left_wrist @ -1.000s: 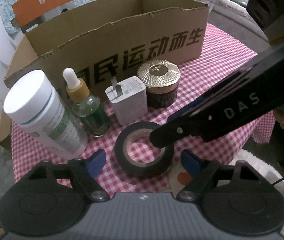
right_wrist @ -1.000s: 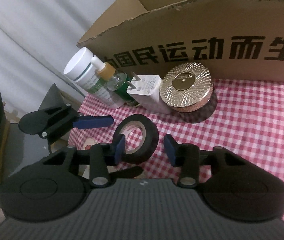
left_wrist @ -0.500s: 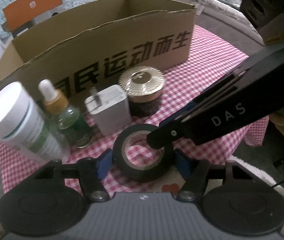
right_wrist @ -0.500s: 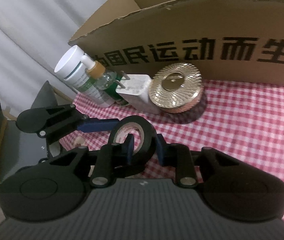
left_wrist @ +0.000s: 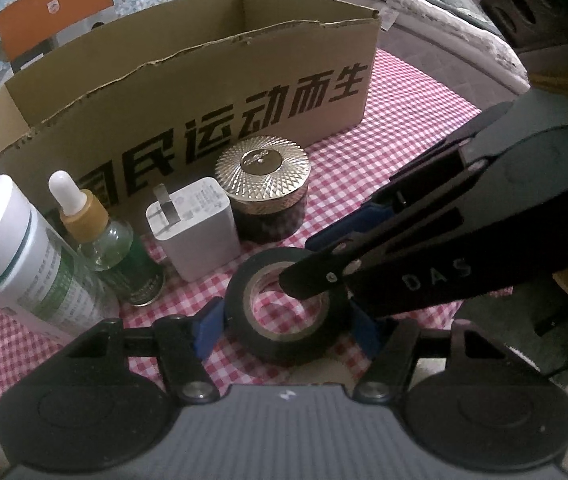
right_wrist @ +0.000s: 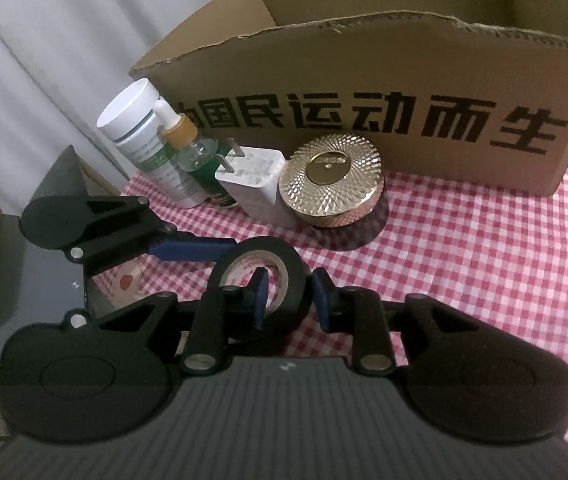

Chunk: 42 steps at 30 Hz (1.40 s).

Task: Organize rigid objects
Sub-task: 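Lift the black tape roll with the right gripper and carry it into the box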

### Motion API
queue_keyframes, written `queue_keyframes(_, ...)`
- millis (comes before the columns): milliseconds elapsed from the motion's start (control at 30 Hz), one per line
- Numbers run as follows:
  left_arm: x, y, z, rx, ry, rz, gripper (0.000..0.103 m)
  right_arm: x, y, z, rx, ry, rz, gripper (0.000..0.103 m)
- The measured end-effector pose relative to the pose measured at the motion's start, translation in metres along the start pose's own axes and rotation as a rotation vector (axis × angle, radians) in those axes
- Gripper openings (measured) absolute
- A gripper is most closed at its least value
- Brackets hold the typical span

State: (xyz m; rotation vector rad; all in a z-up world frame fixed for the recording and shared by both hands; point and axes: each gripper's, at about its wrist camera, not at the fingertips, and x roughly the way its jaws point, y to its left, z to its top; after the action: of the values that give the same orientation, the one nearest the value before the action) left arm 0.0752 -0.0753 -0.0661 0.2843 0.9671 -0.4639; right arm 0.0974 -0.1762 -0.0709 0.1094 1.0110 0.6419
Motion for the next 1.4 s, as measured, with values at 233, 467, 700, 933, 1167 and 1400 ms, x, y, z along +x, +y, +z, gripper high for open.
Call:
queue_keyframes(233,0.0,0.0,0.001,0.0,-0.01,0.001,0.069,0.002,0.002,0.001,-0.032,-0.011,-0.012,0.024)
queue_keyframes(467,-0.001,0.0,-0.001,-0.008,-0.026,0.004,0.068,0.005,0.011,-0.002,-0.086,-0.026,-0.039,0.024)
queue_keyframes(700,-0.007,-0.001,-0.004,-0.011,-0.048,0.009,0.068,0.005,0.01,-0.001,-0.081,-0.029,-0.039,0.023)
queue_keyframes(933,-0.017,-0.002,-0.003,-0.008,-0.074,0.012,0.068,-0.004,0.014,-0.001,-0.076,-0.051,-0.043,0.023)
queue_keyframes(1167,-0.035,-0.005,-0.004,0.006,-0.11,0.016,0.068,-0.02,0.019,0.0,-0.075,-0.081,-0.048,0.023)
queue_keyframes(1400,-0.057,-0.014,-0.005,0.014,-0.16,0.028,0.068,-0.041,0.027,0.0,-0.081,-0.119,-0.028,0.023)
